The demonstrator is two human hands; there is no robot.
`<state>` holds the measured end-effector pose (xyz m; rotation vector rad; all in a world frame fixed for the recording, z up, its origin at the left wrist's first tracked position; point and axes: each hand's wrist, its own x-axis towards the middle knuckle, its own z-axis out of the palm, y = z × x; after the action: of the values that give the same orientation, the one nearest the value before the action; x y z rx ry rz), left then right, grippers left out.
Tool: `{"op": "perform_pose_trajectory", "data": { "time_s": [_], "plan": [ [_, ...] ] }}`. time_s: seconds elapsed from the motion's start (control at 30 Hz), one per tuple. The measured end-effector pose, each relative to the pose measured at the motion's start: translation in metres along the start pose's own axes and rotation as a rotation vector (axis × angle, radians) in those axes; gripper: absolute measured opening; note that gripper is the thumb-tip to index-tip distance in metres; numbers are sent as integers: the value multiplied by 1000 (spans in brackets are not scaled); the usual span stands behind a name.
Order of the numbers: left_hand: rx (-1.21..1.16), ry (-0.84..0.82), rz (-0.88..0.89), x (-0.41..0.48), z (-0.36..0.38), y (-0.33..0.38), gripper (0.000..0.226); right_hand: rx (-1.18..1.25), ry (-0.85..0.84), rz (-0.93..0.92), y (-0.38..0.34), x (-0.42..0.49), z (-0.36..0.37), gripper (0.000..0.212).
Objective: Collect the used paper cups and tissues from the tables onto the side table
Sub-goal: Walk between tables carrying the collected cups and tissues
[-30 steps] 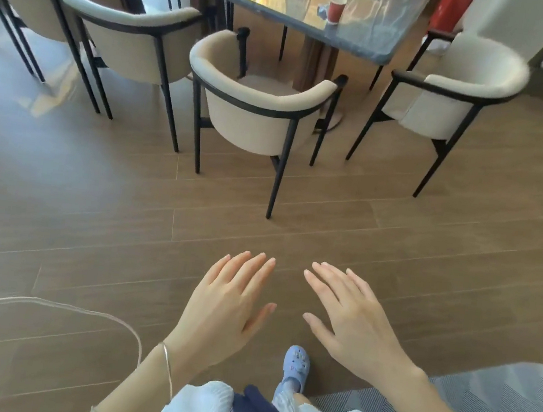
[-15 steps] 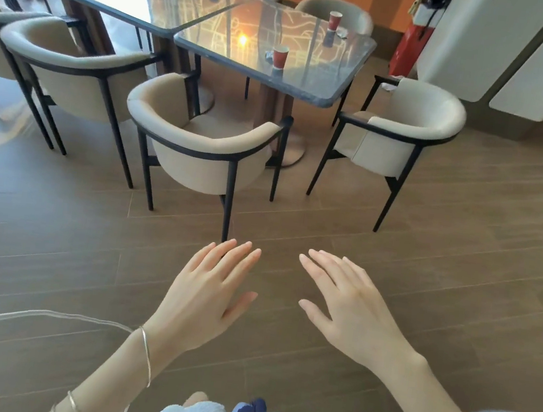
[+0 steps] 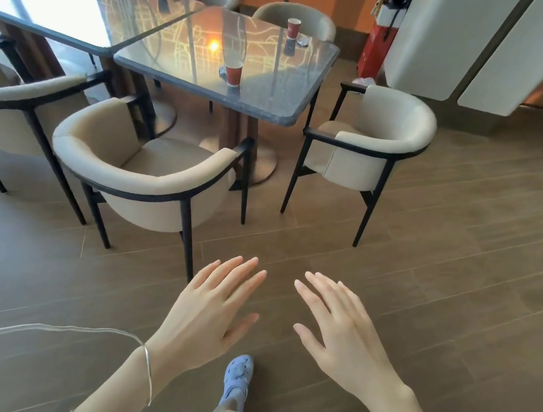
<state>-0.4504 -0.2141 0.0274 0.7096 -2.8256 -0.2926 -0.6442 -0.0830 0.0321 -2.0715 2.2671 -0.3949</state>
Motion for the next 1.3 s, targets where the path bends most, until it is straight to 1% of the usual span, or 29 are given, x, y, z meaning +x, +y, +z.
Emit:
{"op": "perform_pose_trajectory", "data": {
  "time_s": [0.2,0.37,0.53,0.77,1.0,1.1,1.17,1.3],
  "plan": [
    [-6,-9,12,92,5,-38,54,-30,-71,50,59,74,-7,52],
    [3,2,13,158,0,-67,54,-17,-15,44,94,145,-21,51],
    [-9,11,-3,202,3,-87,53,46,20,64,121,198,-21,52],
    [31,-15,-117,261,25,-120,53,79,-61,22,178,259,6,53],
    [46,1,-251,360,32,-149,56,74,-137,-44,258,355,6,54],
    [64,35,-294,406,33,-160,54,50,-139,-84,291,400,-1,54],
    [69,43,-322,432,33,-166,55,19,-109,-115,309,431,-6,55],
    [65,52,-367,468,40,-184,54,-28,-62,-186,329,484,-1,53]
  ]
}}
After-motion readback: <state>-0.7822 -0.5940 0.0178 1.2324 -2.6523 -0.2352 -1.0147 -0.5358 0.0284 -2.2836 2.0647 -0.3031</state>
